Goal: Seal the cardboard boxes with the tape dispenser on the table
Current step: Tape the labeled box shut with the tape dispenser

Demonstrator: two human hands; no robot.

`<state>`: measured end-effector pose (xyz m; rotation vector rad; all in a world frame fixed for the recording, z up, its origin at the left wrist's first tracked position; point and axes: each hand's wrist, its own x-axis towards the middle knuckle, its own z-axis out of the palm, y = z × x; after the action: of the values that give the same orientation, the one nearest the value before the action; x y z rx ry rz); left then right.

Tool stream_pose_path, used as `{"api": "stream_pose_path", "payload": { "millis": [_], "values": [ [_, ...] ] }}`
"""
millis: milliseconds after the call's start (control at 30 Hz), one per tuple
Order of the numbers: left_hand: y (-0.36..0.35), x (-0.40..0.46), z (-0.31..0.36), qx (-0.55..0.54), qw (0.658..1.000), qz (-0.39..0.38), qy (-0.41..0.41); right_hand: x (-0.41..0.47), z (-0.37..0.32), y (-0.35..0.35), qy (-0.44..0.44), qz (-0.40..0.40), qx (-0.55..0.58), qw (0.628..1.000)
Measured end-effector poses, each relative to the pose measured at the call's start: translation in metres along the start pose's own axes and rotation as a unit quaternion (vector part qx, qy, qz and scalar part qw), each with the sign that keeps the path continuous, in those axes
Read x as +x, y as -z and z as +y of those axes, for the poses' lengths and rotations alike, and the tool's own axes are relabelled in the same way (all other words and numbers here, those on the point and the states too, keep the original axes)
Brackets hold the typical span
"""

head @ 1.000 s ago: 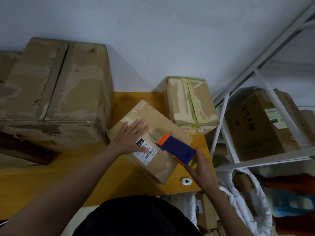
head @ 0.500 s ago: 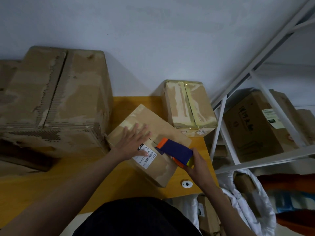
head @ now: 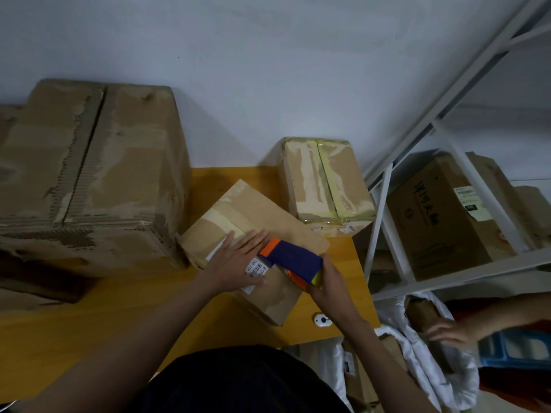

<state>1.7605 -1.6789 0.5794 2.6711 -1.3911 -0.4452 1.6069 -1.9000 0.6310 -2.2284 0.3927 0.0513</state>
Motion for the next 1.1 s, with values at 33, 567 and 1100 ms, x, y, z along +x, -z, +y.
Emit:
{"api": "stream_pose_path", "payload": {
  "millis": [33,567,1100],
  "values": [
    [0.000,0.000,-0.001,0.004,1.000,0.001,0.000,0.000,-0.001,-0.002,-0.002,0.003,0.000,1.000],
    [-0.006,0.000,0.001,-0.003,1.000,-0.009,-0.001,-0.036,-0.012,0.015,-0.007,0.039,0.023,0.999],
    [-0.007,0.003,0.009,0.028,0.999,0.002,-0.018,-0.087,0.020,0.033,-0.056,0.072,0.030,0.995]
  ]
}}
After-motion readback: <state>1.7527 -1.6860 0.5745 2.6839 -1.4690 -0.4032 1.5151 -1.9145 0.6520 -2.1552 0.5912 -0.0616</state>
